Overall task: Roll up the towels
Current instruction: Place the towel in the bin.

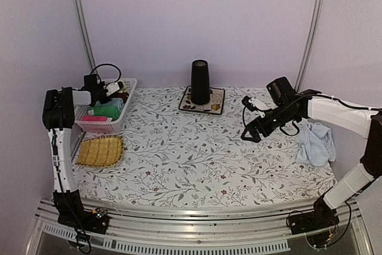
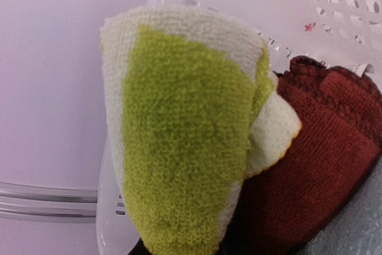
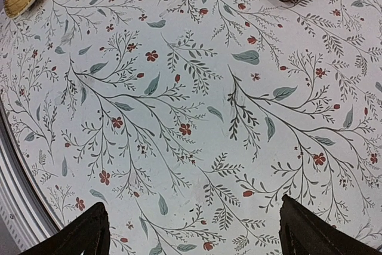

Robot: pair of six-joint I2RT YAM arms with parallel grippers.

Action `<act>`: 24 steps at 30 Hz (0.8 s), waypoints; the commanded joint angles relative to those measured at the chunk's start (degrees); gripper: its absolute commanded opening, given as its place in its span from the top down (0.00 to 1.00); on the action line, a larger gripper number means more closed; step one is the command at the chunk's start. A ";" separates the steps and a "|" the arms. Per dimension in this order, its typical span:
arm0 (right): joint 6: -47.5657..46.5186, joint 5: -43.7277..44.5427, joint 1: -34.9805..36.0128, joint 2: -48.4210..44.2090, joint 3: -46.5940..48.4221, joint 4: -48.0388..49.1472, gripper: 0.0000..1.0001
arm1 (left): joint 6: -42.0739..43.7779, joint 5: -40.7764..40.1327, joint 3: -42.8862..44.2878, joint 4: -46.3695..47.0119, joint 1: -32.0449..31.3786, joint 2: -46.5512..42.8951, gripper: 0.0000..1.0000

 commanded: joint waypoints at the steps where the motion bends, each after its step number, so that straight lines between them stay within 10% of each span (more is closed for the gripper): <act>1: 0.26 -1.26 0.25 0.16 2.82 0.26 0.01 | 0.52 1.95 -0.29 -9.48 0.86 -3.40 1.00; 24: -0.72 -1.31 0.33 2.98 7.56 -1.35 0.01 | -1.26 8.39 -1.46 -13.89 4.45 -7.07 1.00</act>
